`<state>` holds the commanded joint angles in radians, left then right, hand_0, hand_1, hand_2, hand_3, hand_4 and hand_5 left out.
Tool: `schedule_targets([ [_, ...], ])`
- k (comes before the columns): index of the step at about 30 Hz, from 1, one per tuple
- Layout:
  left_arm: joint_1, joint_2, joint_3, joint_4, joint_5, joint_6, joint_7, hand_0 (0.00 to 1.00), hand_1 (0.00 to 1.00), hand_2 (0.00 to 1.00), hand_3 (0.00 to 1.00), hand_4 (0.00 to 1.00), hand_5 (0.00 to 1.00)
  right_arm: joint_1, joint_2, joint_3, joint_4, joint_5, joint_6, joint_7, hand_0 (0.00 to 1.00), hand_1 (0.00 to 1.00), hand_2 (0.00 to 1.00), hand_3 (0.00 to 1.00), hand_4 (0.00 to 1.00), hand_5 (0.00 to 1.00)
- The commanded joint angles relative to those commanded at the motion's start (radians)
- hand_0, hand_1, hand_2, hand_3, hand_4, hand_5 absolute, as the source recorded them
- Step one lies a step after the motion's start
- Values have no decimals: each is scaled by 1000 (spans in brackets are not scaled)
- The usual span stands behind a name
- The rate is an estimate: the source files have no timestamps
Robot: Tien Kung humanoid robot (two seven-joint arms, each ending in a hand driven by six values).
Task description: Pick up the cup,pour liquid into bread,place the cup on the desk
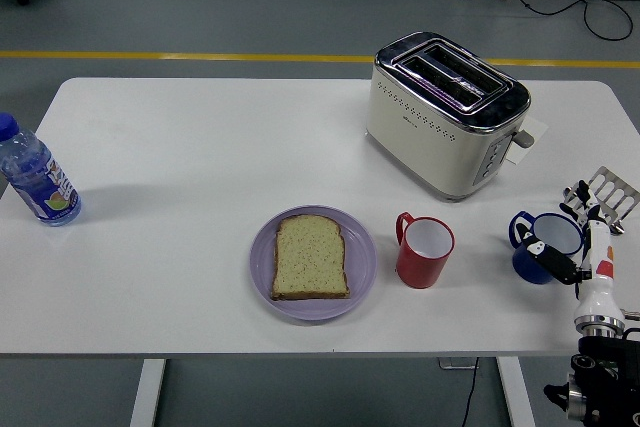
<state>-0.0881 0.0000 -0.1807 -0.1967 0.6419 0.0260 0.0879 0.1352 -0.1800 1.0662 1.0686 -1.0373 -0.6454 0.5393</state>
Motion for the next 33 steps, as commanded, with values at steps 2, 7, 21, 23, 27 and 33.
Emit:
schedule_targets([
  [2, -1, 0, 0, 0, 1, 0, 0, 635, 647, 655, 546, 320, 841, -3, -1, 10, 26, -15, 0, -6, 981, 826, 980, 998, 914, 109],
  [7, -4, 0, -2, 0, 2, 0, 0, 635, 645, 654, 545, 320, 841, -3, -6, 38, 102, -77, 0, -56, 979, 826, 978, 998, 931, 115],
  [21, -7, 0, -6, 0, 3, -1, 0, 635, 645, 655, 546, 319, 842, -5, -12, 118, 290, -181, 0, -187, 971, 821, 954, 995, 920, 130],
  [23, -7, 0, -6, 0, 3, -1, 0, 635, 645, 655, 546, 319, 842, -6, -13, 127, 304, -143, 0, -175, 971, 821, 954, 995, 920, 130],
  [27, -8, 1, -4, 0, 2, -1, 1, 635, 645, 655, 546, 320, 842, -8, -6, 161, 315, -11, 0, -109, 879, 753, 852, 861, 723, 83],
  [33, -8, 1, -7, 1, 1, 0, 0, 635, 645, 655, 545, 319, 842, -27, 3, 236, 336, 235, 11, 12, 755, 666, 721, 685, 616, 98],
])
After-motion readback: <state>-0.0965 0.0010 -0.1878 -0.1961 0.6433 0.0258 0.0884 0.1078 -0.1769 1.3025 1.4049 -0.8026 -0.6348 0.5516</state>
